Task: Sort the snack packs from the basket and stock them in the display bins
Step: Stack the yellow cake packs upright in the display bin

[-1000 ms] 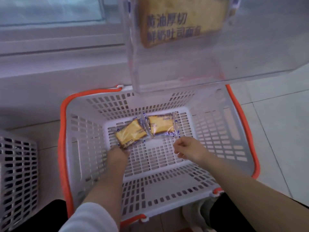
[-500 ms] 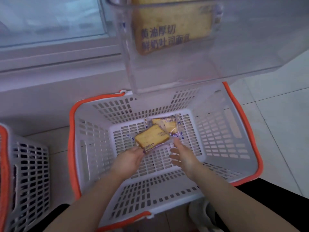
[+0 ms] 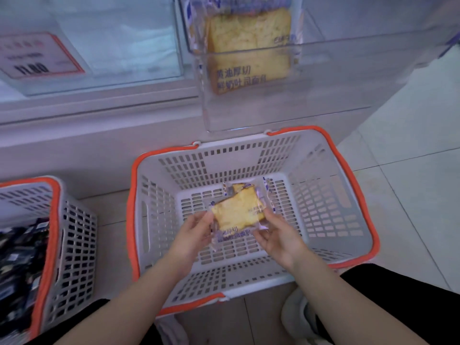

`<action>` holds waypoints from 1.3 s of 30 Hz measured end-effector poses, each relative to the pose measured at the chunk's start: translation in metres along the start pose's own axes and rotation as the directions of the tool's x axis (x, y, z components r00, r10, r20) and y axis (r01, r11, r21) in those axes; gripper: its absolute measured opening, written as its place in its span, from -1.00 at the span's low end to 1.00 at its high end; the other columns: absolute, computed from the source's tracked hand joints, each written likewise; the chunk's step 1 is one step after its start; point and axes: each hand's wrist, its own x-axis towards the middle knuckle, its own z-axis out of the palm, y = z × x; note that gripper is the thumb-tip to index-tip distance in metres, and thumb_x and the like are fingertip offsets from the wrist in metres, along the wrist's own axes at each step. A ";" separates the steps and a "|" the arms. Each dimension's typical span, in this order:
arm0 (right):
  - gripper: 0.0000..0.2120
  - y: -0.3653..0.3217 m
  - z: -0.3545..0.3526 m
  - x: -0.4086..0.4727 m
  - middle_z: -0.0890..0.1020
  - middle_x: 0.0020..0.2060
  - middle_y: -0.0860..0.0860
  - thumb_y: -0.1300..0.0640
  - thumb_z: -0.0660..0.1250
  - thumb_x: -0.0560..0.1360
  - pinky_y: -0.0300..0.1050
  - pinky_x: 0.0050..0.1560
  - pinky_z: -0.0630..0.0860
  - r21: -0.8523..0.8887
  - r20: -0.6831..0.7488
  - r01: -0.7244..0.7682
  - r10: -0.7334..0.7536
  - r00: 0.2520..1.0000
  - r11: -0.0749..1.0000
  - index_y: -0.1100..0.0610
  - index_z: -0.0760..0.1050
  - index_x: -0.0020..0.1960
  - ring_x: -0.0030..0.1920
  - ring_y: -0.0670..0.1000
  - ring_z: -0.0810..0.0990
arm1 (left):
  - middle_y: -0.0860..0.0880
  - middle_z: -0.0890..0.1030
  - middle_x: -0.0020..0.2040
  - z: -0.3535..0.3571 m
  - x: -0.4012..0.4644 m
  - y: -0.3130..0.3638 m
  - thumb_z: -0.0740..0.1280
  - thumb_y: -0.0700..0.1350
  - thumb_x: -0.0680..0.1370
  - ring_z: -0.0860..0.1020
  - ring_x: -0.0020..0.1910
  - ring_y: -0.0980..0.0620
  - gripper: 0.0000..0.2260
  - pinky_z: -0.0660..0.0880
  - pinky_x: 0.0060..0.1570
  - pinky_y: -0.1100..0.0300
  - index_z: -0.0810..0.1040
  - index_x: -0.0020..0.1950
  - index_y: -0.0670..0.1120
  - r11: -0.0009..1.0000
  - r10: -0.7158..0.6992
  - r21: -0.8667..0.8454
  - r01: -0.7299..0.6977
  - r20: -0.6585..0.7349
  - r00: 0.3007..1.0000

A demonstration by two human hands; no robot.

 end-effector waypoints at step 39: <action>-0.88 -0.075 0.069 -0.129 0.61 -0.22 0.05 0.31 0.21 0.54 -0.15 -0.19 0.52 -0.309 0.306 0.594 -0.514 0.801 0.743 0.12 0.43 -0.11 -0.27 -0.05 0.59 | -0.03 0.49 -0.42 0.046 -0.107 0.117 0.15 -0.13 0.61 0.36 -0.59 0.05 -0.70 0.32 -0.57 0.34 0.53 -0.29 -0.03 0.751 0.505 -0.393 -0.531 -0.177 0.845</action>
